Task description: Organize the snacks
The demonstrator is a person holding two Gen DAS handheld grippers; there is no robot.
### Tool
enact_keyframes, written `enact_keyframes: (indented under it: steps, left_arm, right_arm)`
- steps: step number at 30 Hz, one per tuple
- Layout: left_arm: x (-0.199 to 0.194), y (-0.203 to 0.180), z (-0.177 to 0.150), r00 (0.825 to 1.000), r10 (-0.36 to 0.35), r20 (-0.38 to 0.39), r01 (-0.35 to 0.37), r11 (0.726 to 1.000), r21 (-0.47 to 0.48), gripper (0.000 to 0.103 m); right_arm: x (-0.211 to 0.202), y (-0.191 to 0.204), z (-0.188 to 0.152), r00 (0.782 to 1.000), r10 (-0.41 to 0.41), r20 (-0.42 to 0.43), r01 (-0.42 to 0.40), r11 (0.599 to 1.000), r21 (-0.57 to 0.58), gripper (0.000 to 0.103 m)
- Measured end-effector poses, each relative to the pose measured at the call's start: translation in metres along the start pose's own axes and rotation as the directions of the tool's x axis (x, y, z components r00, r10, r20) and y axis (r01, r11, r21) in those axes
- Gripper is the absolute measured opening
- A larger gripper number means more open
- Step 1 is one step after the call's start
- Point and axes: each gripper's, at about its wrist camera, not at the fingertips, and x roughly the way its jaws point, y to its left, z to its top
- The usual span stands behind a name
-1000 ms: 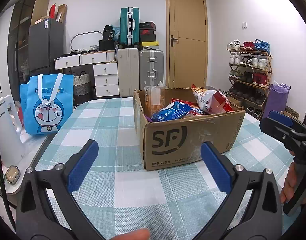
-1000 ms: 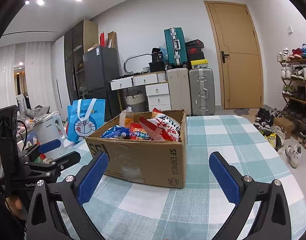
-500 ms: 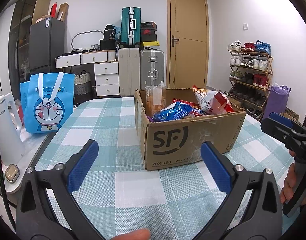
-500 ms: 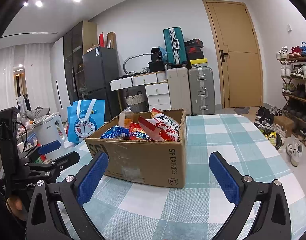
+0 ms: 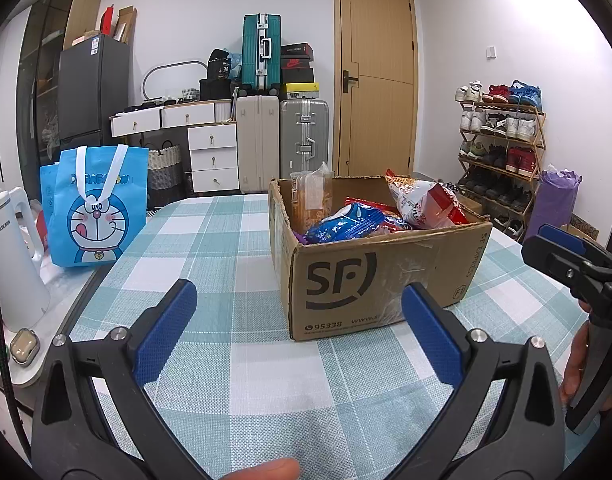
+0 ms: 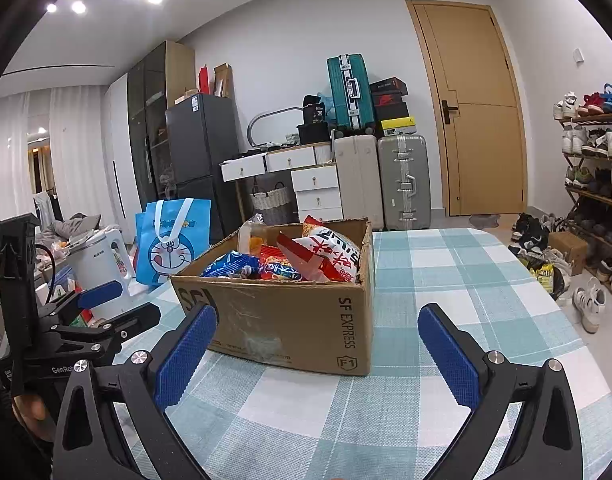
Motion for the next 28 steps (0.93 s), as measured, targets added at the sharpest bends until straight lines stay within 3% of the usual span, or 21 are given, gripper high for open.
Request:
enact_keyframes:
  steps: [28]
  left_arm:
    - [-0.0012,0.0006,-0.0013,1.0,-0.001,0.001,0.001,1.0,-0.01,0.102]
  right_arm:
    - [0.0005,-0.0006,-0.0006,1.0,-0.001,0.0,0.001,1.0,0.001,0.103]
